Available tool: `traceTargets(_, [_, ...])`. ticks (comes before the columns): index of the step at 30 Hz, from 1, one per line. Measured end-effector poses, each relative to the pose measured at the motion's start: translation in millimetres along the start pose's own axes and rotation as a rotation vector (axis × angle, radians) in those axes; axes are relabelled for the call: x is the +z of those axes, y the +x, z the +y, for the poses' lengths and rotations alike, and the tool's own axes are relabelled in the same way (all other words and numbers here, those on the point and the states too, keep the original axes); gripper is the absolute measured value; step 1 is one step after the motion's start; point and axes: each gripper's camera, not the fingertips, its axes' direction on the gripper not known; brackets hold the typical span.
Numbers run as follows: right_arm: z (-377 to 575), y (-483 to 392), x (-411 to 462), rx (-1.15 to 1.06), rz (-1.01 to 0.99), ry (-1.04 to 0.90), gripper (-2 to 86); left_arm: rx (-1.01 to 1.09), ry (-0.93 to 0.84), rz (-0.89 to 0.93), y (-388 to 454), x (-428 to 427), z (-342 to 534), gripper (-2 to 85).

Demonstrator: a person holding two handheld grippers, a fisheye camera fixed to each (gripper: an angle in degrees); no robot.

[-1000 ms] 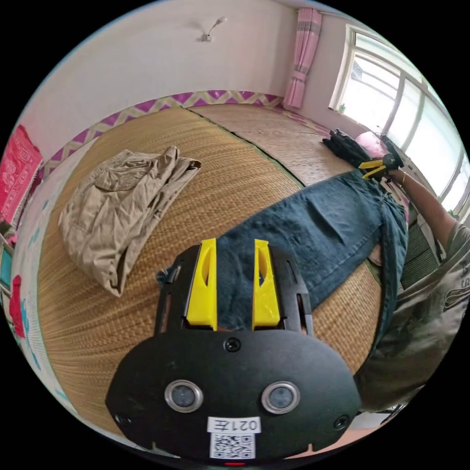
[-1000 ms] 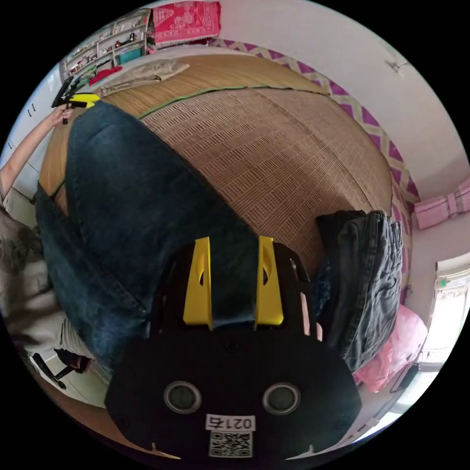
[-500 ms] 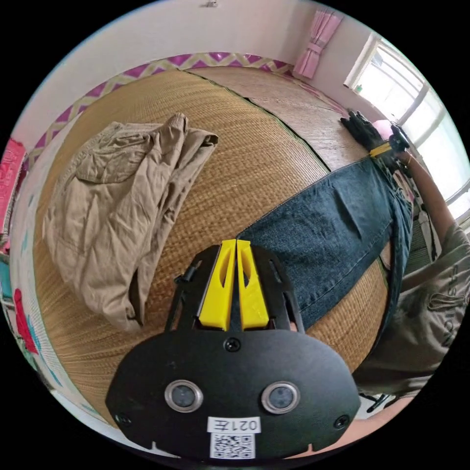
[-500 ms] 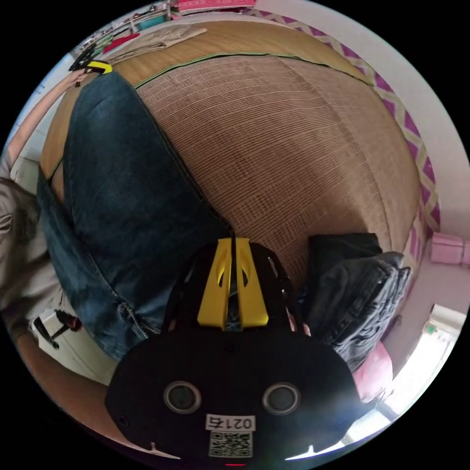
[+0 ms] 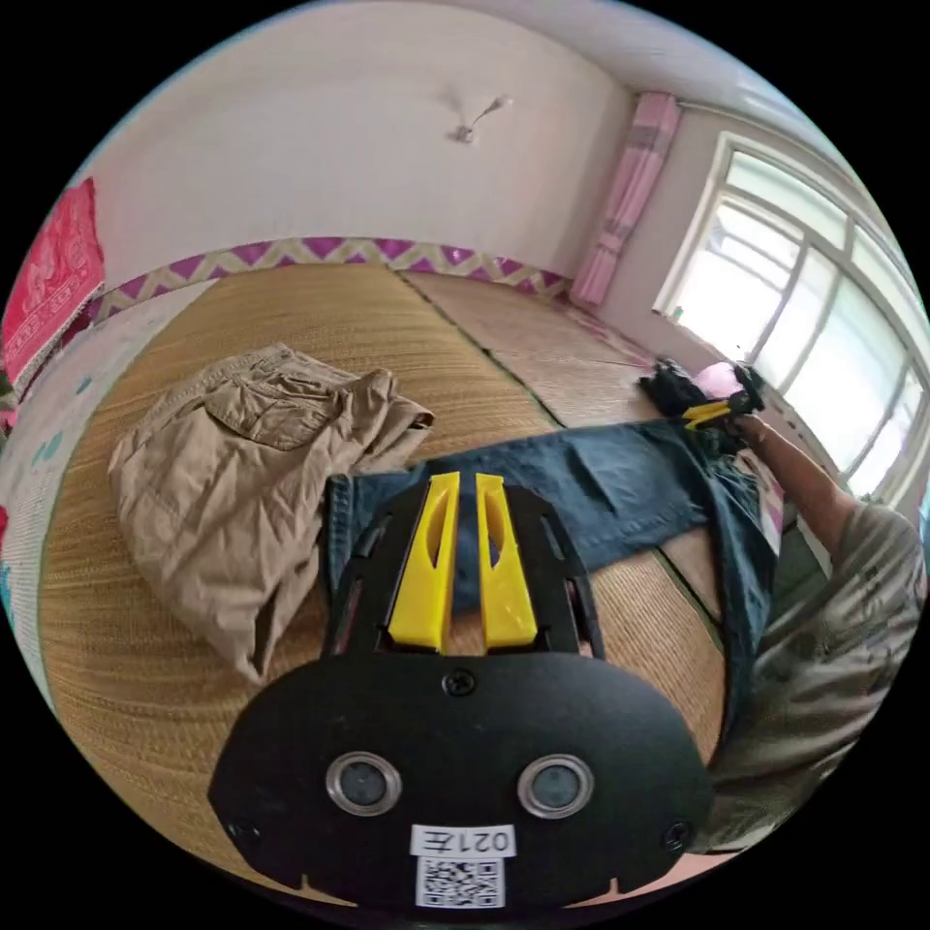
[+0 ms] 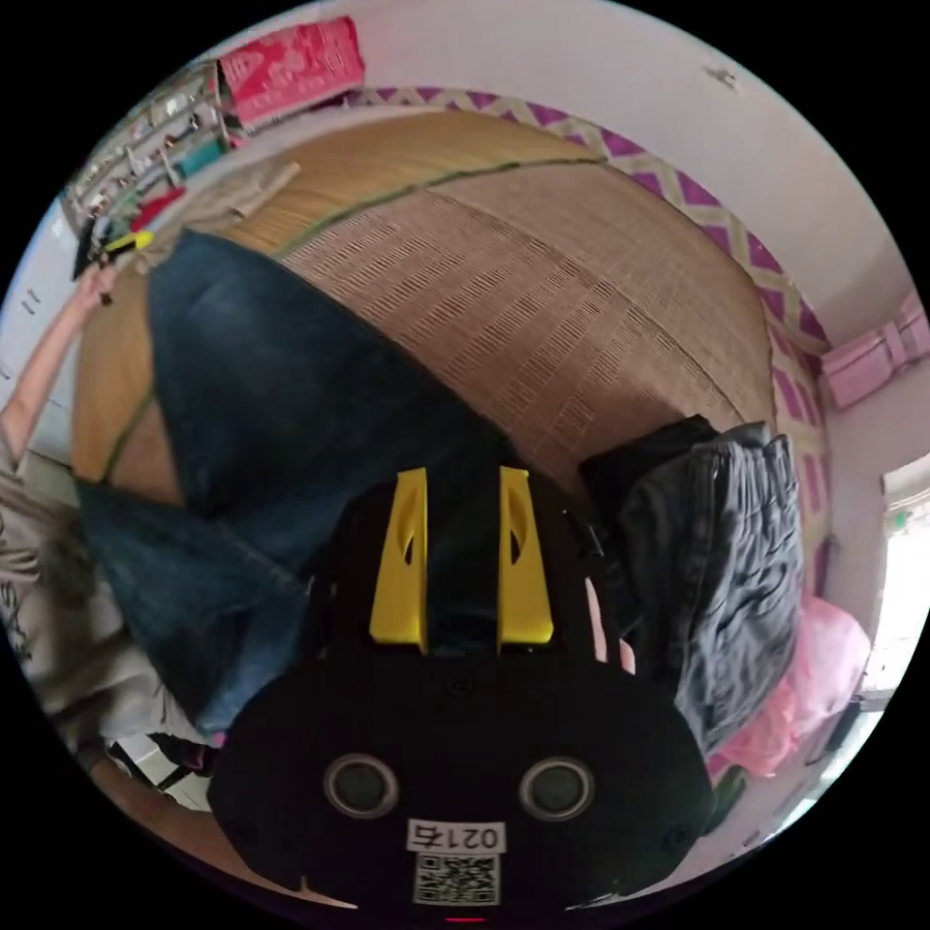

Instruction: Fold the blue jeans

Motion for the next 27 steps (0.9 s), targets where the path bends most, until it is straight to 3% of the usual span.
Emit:
traceTargets(2, [58, -10, -44, -0.009, -0.134, 0.127, 11.8, 0.038, -0.034, 0.079, 36, -41, 42, 7.3])
traceTargets(7, [175, -96, -114, -0.153, -0.171, 0.285, 9.2, 0.164, -0.184, 0.157, 198, -106, 183, 9.0])
traceTargets(14, [261, -222, -167, -0.295, -0.254, 0.392, 9.2, 0.075, -0.207, 0.166, 310, -112, 312, 10.5])
traceTargets(19, [247, -280, -179, -0.403, -0.196, 0.402, 8.5, -0.059, -0.204, 0.094, 320, -120, 364, 12.0])
traceTargets(27, [113, -335, -165, -0.645, -0.208, 0.324, 10.7, -0.091, -0.212, 0.064, 306, -113, 388, 12.2])
